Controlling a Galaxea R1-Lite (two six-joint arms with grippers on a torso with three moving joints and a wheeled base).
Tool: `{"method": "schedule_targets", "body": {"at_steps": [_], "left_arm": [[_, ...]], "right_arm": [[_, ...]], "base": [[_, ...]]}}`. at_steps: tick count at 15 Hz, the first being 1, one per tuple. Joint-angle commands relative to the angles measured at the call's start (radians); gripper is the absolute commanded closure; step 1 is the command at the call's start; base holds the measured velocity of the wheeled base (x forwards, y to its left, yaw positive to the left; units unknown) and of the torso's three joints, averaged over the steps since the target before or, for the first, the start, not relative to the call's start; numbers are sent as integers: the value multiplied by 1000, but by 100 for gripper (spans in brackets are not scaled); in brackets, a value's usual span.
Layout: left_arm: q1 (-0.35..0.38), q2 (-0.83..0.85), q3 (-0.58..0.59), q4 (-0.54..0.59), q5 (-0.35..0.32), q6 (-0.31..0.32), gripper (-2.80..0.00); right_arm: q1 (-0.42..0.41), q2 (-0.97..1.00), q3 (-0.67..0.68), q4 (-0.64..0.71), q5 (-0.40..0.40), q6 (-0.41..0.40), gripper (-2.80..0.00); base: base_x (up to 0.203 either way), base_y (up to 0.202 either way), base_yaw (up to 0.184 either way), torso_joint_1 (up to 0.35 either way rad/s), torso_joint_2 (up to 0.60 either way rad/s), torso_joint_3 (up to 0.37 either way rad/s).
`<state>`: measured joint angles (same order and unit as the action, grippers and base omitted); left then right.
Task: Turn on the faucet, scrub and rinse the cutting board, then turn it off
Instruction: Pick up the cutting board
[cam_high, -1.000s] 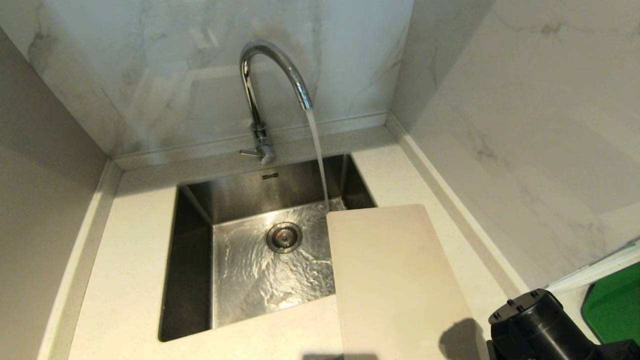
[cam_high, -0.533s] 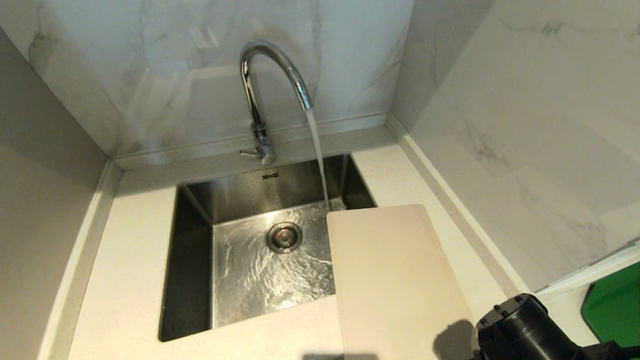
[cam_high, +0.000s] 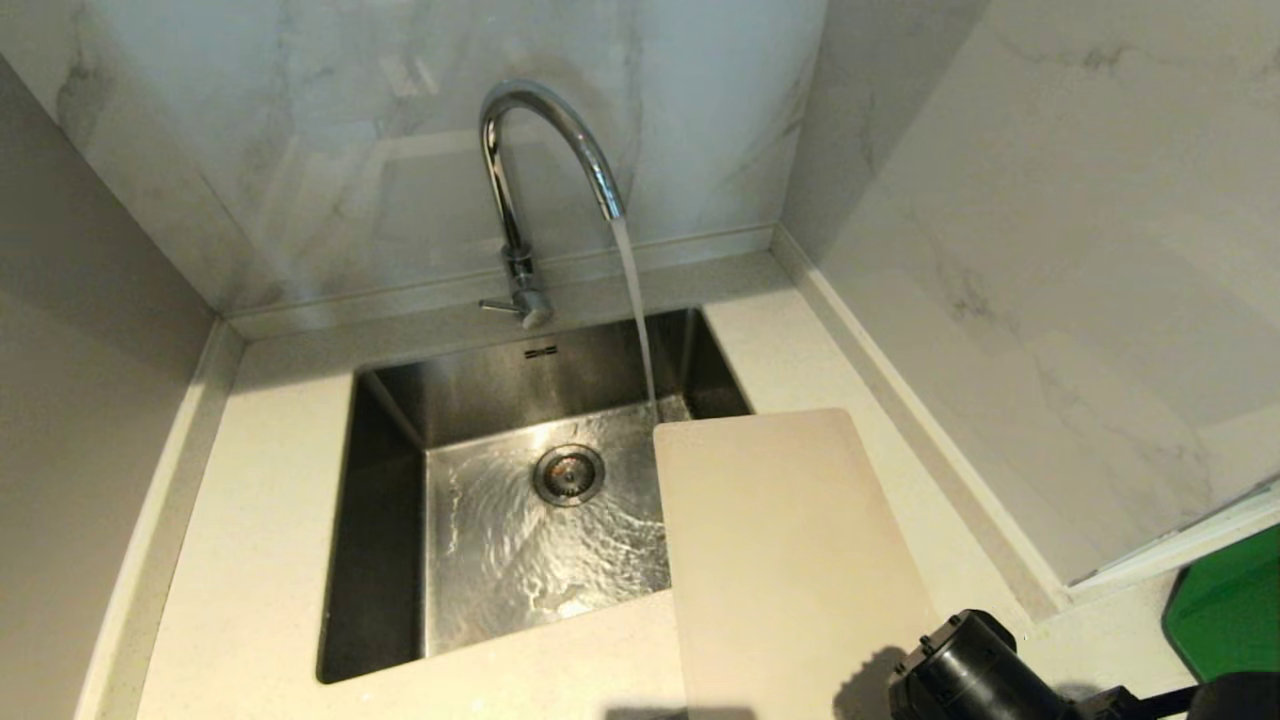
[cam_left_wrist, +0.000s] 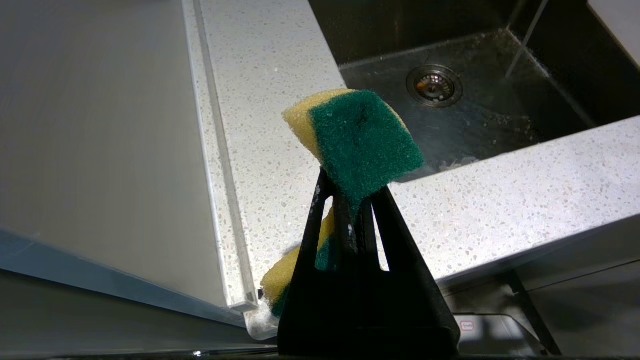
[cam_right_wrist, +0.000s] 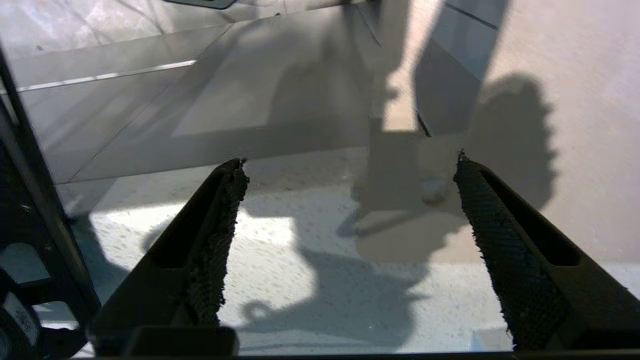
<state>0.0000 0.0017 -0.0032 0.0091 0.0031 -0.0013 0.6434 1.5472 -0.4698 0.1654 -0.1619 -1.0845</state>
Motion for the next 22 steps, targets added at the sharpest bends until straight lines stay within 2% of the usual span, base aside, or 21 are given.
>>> {"method": "schedule_targets", "body": {"at_steps": [1, 3, 10, 13, 22], "left_arm": [[0, 1, 0, 0, 0, 0, 0], [0, 1, 0, 0, 0, 0, 0], [0, 1, 1, -1, 0, -2, 0], [0, 1, 2, -1, 0, -2, 0], [0, 0, 2, -2, 0, -3, 0]], "right_arm": [[32, 61, 14, -39, -1, 15, -280], [39, 89, 28, -92, -1, 21, -280], [41, 135, 17, -94, -2, 24, -280], [39, 160, 9, -99, -6, 51, -280], [4, 223, -35, -99, -10, 49, -280]], "base": [[0, 0, 0, 0, 0, 0], [0, 0, 0, 0, 0, 0], [0, 0, 0, 0, 0, 0], [0, 0, 0, 0, 0, 0], [0, 0, 0, 0, 0, 0]]}}
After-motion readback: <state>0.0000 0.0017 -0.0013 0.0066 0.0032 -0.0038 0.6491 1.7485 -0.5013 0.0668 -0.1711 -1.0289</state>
